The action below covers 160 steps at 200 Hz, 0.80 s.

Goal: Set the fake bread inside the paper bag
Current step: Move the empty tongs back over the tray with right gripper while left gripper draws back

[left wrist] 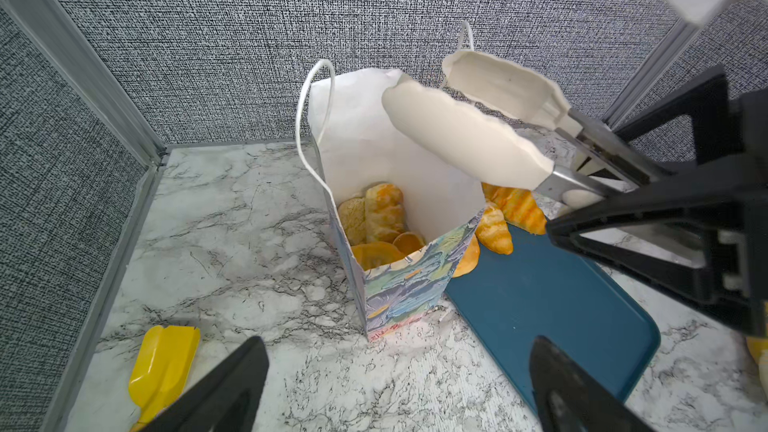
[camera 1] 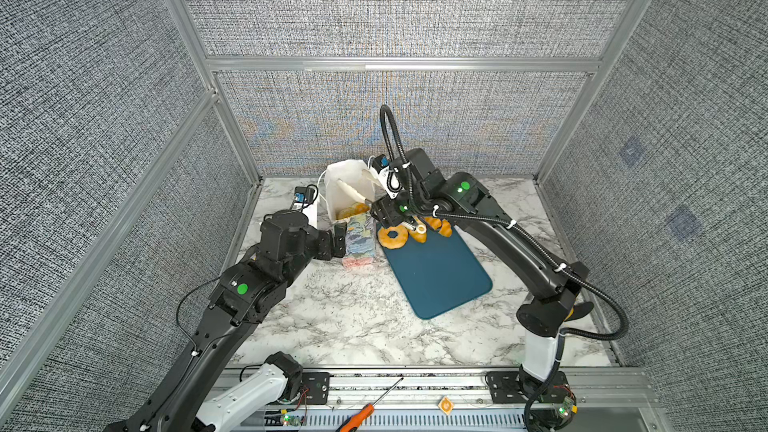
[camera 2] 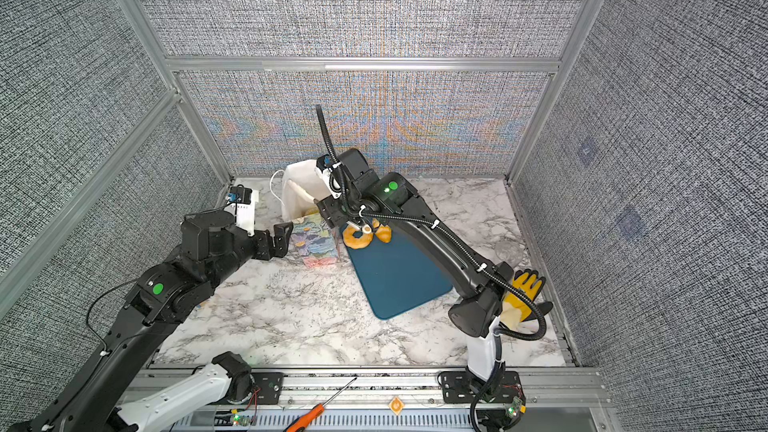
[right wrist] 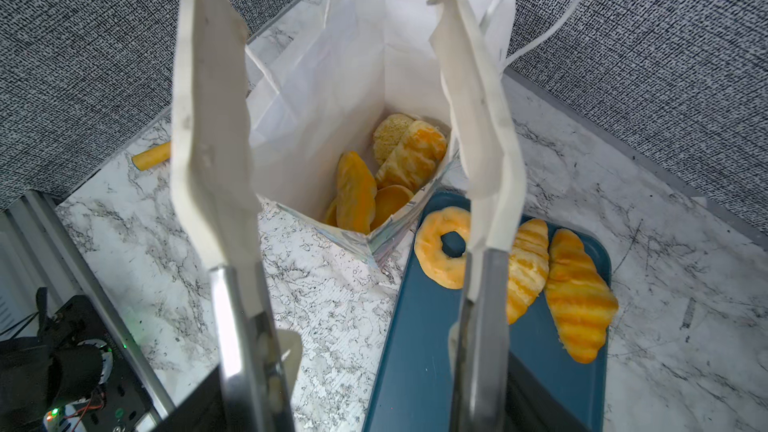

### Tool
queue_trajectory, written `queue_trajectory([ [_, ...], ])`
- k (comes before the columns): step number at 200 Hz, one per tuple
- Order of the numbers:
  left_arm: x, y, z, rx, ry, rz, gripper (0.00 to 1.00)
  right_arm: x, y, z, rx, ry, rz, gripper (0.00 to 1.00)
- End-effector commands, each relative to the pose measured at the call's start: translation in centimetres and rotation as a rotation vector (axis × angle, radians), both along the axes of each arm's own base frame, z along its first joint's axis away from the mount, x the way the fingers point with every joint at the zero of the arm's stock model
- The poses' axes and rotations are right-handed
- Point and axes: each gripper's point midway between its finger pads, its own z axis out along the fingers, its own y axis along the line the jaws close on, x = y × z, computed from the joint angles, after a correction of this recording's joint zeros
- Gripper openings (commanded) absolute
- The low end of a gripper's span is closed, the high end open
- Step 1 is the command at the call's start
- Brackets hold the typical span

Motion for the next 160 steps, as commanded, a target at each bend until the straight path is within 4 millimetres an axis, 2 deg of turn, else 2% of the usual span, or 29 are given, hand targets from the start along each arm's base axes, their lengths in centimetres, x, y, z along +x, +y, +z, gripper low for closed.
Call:
queue_trajectory([
  [1, 0.3, -0.5, 0.8, -0.036, -0.022, -0.011, 0.99, 0.0, -0.6, 1.0, 0.008, -0.040, -0.007, 0.73],
  [33, 0.4, -1.2, 0.5, -0.069, -0.018, -0.029, 0.97, -0.5, -2.7, 0.9, -0.030, -0.073, -0.039, 0.73],
  [83, 0.8, -3.0, 0.3, -0.126, -0.010, -0.088, 0.96, -0.7, -6.8, -0.2, -0.083, -0.093, -0.111, 0.73],
  [116, 0.9, -3.8, 0.0, -0.151, -0.004, -0.113, 0.95, -0.5, -10.3, -2.1, -0.134, -0.088, -0.178, 0.74],
  [160, 1.0, -4.8, -0.6, -0.169, 0.005, -0.131, 0.94, -0.2, -15.7, -6.1, -0.240, -0.039, -0.286, 0.75],
])
